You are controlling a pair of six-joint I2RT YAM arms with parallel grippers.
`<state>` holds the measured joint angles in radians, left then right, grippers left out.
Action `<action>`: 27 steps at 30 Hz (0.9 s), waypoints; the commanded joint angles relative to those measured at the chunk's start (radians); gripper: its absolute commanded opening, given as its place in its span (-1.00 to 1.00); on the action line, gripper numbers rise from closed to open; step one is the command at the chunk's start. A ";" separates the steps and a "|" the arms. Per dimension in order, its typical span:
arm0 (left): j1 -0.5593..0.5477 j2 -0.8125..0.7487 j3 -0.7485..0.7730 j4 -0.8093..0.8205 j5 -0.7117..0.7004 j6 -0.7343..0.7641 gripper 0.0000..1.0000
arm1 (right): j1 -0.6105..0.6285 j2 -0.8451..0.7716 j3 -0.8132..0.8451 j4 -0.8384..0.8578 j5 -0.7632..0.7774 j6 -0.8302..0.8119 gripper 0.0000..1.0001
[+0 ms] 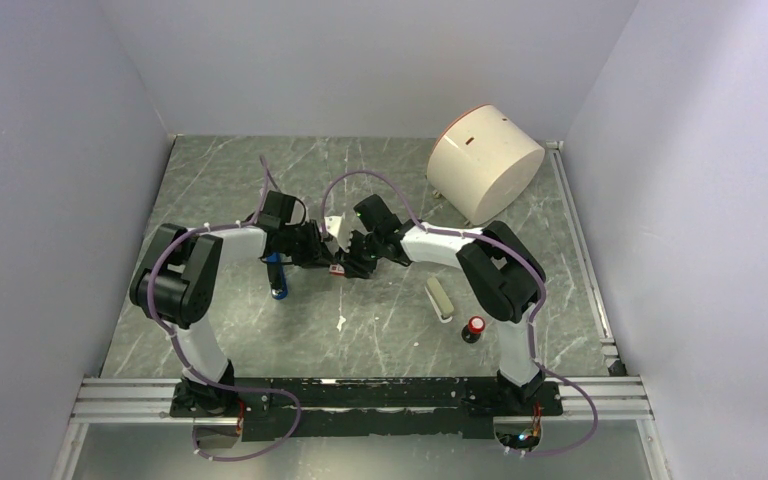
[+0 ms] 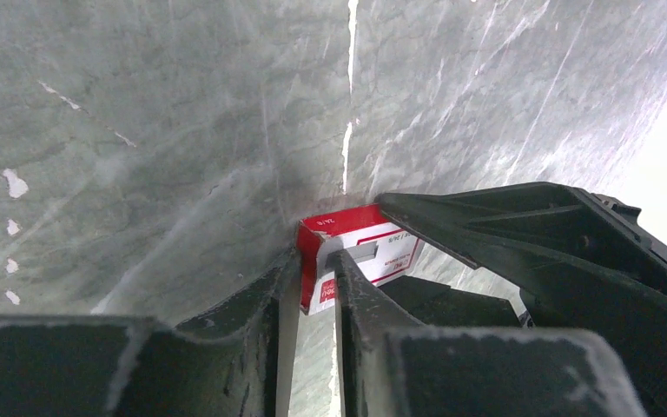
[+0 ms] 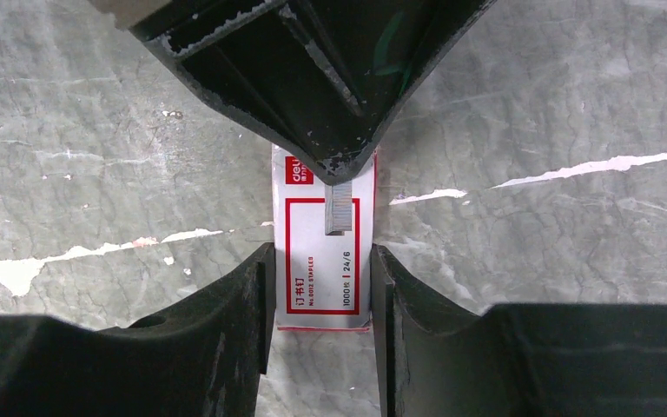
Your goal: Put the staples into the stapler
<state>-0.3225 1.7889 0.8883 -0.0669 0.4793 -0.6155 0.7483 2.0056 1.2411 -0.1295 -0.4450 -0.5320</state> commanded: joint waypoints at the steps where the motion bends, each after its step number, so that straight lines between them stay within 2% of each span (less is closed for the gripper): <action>1: -0.006 0.015 0.020 0.014 0.035 0.031 -0.54 | 0.008 0.045 -0.022 -0.019 0.024 -0.010 -0.17; 10: -0.006 0.026 0.008 0.025 0.088 0.031 -0.57 | 0.014 0.068 0.007 -0.021 0.023 -0.001 -0.16; 17: -0.004 0.053 0.041 -0.032 0.122 0.066 -0.53 | 0.040 0.091 0.038 0.011 0.024 0.014 -0.15; 27: 0.040 0.067 0.032 0.014 0.248 0.035 -0.52 | 0.045 0.115 0.055 0.056 0.022 0.017 -0.17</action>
<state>-0.2760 1.8343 0.9165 -0.0715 0.5888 -0.5648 0.7597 2.0380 1.2945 -0.1593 -0.4313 -0.5053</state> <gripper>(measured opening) 0.238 0.425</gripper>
